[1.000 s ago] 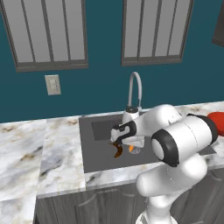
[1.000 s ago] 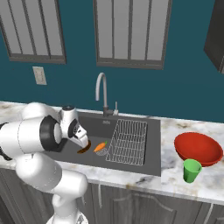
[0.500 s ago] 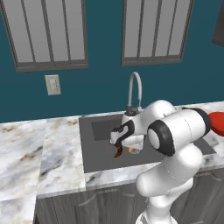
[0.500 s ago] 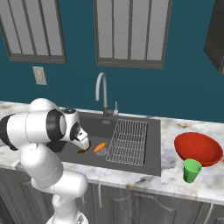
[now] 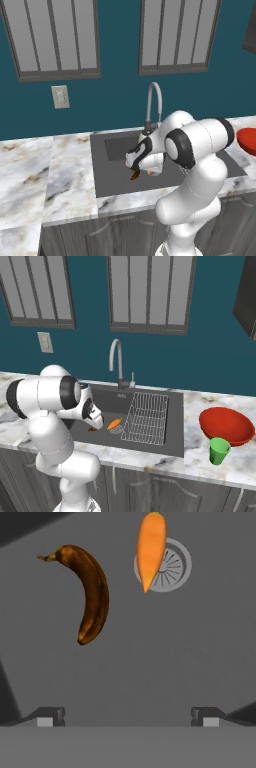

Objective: Remove the carrot and banana from the sink. Then move the bowl and cup from the counter to the sink for washing.

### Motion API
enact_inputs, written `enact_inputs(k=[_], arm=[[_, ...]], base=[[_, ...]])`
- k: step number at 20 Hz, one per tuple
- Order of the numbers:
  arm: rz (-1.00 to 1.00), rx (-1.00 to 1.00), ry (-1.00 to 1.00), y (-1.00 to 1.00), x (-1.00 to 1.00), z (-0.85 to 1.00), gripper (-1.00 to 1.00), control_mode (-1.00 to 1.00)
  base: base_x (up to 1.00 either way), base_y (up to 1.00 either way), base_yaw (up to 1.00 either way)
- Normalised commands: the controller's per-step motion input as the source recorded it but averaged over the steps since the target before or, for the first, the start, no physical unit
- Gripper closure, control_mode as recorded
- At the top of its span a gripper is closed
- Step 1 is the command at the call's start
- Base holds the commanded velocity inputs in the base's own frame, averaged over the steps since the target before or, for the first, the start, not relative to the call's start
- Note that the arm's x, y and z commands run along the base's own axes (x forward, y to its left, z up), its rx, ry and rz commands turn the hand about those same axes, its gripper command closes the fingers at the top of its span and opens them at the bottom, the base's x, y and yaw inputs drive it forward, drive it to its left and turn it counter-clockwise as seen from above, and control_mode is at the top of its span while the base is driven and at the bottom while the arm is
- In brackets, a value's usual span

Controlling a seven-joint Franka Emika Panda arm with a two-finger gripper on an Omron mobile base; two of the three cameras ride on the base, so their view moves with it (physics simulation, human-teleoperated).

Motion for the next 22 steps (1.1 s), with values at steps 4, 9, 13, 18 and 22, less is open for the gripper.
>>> enact_inputs(k=[4,9,13,18,22], arm=[[0.0,0.0,0.0,0.0,0.12,-0.17,-1.0,-1.0],[0.0,0.0,0.0,0.0,0.16,-0.17,-1.0,-1.0],[0.0,0.0,0.0,0.0,0.17,-0.15,-1.0,-1.0],[0.0,0.0,-0.01,0.01,0.18,-0.15,-1.0,-1.0],[0.0,0.0,0.0,0.02,0.18,-0.16,-1.0,-1.0]], base=[[0.0,0.0,0.0],[0.0,0.0,0.0],[0.0,0.0,0.0],[0.0,0.0,0.0],[0.0,0.0,0.0]])
